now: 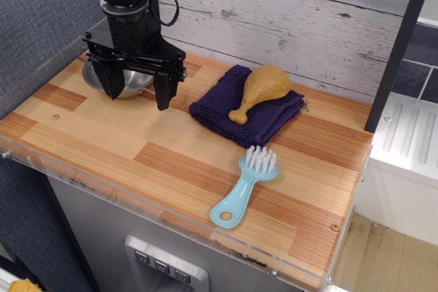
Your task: Put chicken into wok.
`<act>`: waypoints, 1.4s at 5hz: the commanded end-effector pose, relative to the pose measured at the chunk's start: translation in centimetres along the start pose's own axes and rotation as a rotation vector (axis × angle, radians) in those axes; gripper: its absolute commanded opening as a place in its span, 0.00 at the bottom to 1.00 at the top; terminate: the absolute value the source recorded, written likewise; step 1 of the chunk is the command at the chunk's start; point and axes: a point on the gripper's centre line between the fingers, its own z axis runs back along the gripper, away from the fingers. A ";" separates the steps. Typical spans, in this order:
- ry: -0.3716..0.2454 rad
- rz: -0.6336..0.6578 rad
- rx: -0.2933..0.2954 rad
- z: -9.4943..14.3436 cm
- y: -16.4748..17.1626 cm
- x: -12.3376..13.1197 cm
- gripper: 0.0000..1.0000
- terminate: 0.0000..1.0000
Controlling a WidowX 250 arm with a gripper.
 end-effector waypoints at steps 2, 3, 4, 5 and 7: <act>-0.001 -0.029 0.006 -0.4 -2.3 0.4 1.00 0.00; -0.004 -0.065 -0.010 -0.7 -3.8 0.0 1.00 0.00; -0.046 -0.105 -0.043 0.4 -6.5 0.3 1.00 0.00; -0.077 -0.097 -0.069 0.8 -8.5 1.8 1.00 0.00; -0.080 -0.084 -0.059 0.1 -9.7 4.9 1.00 0.00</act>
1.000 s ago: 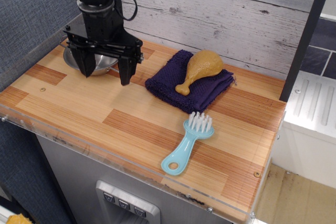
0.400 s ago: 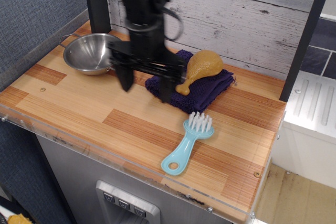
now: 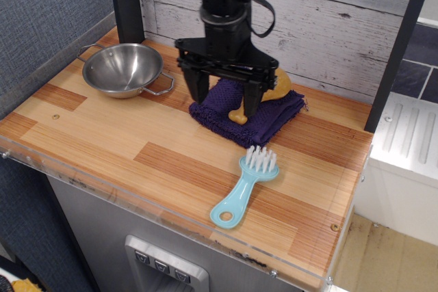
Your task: Put chicken into wok.
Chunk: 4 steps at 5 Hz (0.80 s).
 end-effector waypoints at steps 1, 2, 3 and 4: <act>-0.037 -0.010 0.011 0.1 -0.3 2.5 1.00 0.00; -0.017 -0.010 0.018 -1.0 -0.2 2.4 1.00 0.00; 0.014 -0.022 0.032 -2.4 -0.4 2.2 1.00 0.00; 0.031 -0.022 0.046 -3.3 -0.3 2.2 1.00 0.00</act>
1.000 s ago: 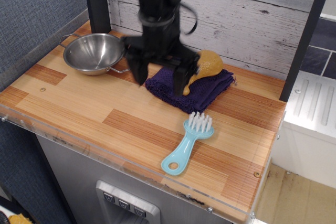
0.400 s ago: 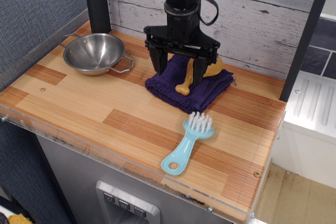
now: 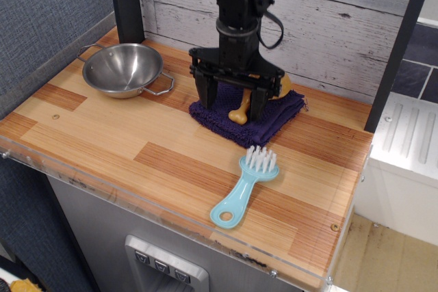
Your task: Put chicken into wok.
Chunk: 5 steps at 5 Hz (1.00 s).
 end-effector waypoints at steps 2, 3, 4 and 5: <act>-0.035 -0.020 0.010 0.2 -0.2 1.2 0.00 0.00; -0.040 -0.023 -0.004 0.8 -0.3 1.0 0.00 0.00; -0.072 -0.012 -0.028 2.8 0.5 0.9 0.00 0.00; -0.145 0.020 -0.052 6.1 3.3 0.2 0.00 0.00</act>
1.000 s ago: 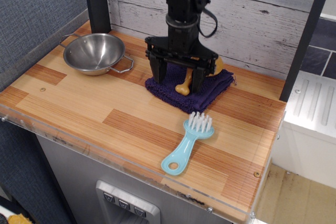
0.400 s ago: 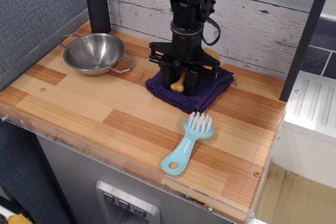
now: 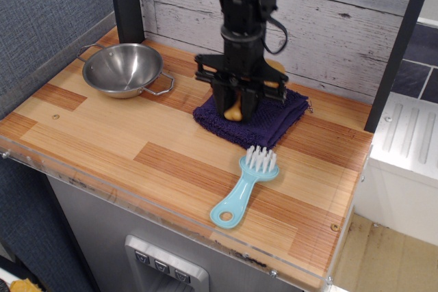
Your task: Put chicken into wok.
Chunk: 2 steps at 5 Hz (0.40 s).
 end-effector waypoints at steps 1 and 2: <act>-0.167 0.128 -0.074 7.3 8.5 -1.8 0.00 0.00; -0.149 0.236 -0.051 7.0 13.3 -3.3 0.00 0.00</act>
